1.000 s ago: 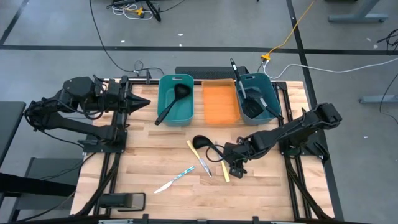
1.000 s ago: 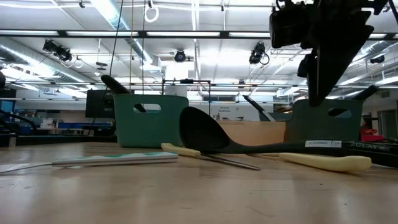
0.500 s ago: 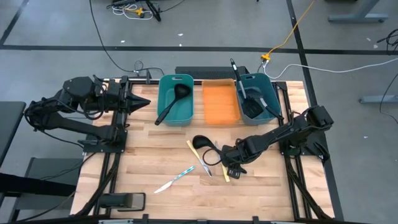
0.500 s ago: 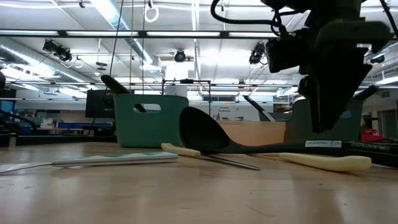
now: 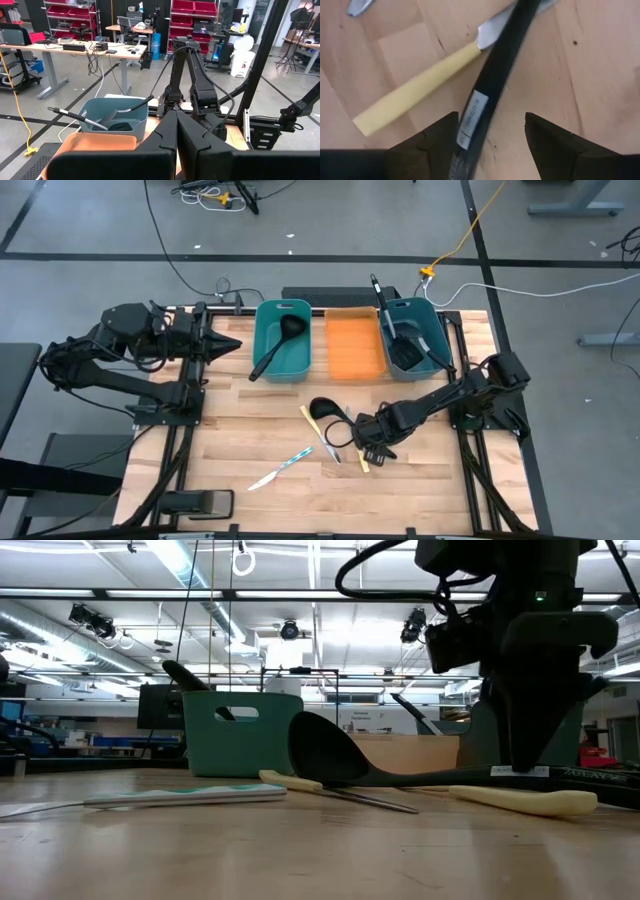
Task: Pick & Place Kitchen Items
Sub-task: Put the black serving spoon into the light green bin
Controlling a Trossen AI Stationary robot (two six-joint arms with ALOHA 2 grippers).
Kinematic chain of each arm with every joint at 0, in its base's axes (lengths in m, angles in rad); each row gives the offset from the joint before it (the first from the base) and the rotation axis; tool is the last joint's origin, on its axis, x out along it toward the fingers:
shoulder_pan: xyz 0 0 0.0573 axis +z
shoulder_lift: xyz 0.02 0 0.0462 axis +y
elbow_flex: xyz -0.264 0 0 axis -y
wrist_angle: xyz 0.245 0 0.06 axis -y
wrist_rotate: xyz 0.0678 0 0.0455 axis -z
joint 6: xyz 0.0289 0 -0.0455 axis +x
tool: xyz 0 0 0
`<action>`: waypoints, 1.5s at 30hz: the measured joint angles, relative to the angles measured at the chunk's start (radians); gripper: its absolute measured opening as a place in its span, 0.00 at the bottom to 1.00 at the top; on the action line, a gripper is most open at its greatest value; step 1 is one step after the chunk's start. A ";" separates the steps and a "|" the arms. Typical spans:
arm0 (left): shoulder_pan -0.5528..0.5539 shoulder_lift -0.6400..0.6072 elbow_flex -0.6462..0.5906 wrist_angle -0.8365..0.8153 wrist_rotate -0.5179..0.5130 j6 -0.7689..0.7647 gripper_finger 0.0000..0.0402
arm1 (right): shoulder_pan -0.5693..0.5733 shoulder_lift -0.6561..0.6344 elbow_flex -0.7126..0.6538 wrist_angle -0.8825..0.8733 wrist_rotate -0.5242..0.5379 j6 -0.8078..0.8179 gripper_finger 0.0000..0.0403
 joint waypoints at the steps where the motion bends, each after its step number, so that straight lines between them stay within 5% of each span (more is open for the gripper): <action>1: 0.000 0.000 0.000 0.000 0.000 0.000 0.01 | 0.000 0.001 0.000 -0.003 0.001 0.000 0.59; 16: 0.000 0.000 0.000 -0.003 -0.001 0.000 0.01 | 0.000 0.047 0.001 0.009 0.020 0.008 0.58; 45: 0.000 0.000 0.000 -0.016 -0.001 0.000 0.01 | 0.000 0.047 -0.004 0.018 0.034 0.000 0.43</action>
